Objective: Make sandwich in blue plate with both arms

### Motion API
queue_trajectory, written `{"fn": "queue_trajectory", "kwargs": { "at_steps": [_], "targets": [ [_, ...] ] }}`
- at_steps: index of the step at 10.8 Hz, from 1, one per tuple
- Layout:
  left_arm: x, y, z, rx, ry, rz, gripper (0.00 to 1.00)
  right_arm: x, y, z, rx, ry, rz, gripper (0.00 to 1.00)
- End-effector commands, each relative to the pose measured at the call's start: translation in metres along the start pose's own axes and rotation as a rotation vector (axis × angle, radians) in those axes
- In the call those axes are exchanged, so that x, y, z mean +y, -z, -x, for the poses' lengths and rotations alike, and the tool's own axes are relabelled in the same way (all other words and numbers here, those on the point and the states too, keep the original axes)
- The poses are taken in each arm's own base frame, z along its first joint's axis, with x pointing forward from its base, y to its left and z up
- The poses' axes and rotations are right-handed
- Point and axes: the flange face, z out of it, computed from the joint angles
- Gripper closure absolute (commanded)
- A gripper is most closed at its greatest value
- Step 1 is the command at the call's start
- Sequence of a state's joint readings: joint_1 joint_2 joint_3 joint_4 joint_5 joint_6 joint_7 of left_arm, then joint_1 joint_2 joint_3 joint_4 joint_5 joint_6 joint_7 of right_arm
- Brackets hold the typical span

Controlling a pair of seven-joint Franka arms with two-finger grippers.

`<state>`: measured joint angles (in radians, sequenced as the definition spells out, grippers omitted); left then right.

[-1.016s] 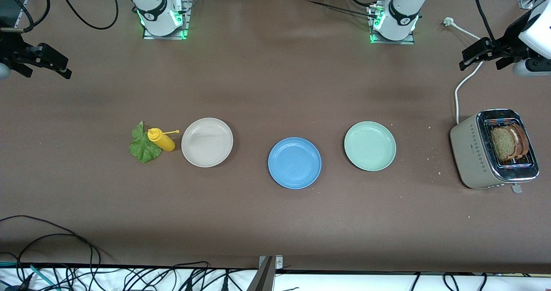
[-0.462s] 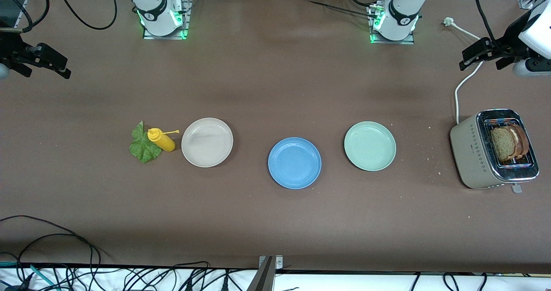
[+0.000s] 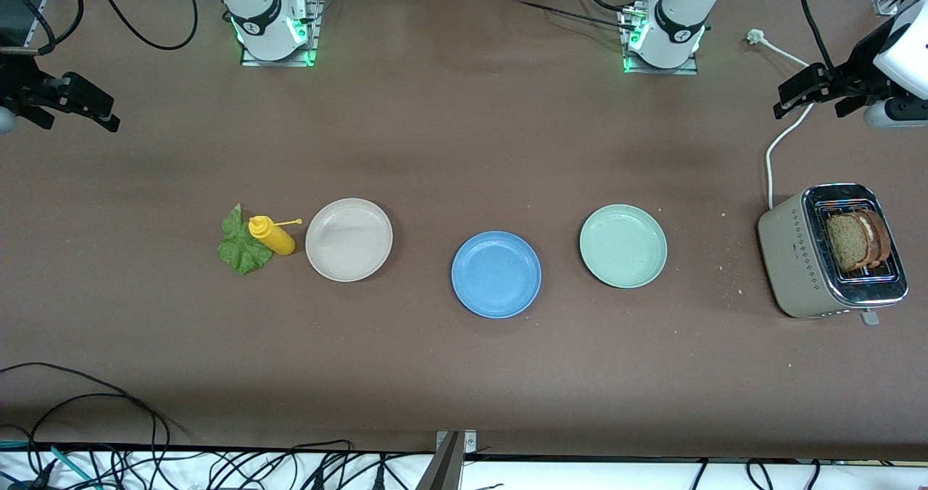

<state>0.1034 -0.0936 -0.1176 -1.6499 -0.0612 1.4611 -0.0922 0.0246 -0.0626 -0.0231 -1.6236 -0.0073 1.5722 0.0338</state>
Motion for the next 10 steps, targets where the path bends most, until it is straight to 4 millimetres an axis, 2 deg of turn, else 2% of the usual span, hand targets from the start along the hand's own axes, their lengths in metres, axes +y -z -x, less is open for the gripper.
{"fn": "queue_trajectory", "kwargs": {
  "at_steps": [1, 6, 9, 10],
  "targets": [
    [-0.001, 0.006, 0.001, -0.001, -0.018, -0.021, 0.00, 0.002, 0.005, 0.001, -0.005, -0.003, -0.012, 0.00],
    [-0.005, 0.006, 0.000, 0.000, -0.014, -0.042, 0.00, 0.002, 0.004, 0.000, -0.007, -0.003, -0.012, 0.00],
    [-0.018, -0.002, -0.007, -0.015, 0.001, -0.046, 0.00, 0.002, 0.004, 0.000, -0.007, -0.003, -0.012, 0.00],
    [-0.028, -0.008, -0.013, -0.027, 0.019, -0.043, 0.00, 0.002, 0.004, 0.000, -0.007, -0.003, -0.012, 0.00]
  ]
}}
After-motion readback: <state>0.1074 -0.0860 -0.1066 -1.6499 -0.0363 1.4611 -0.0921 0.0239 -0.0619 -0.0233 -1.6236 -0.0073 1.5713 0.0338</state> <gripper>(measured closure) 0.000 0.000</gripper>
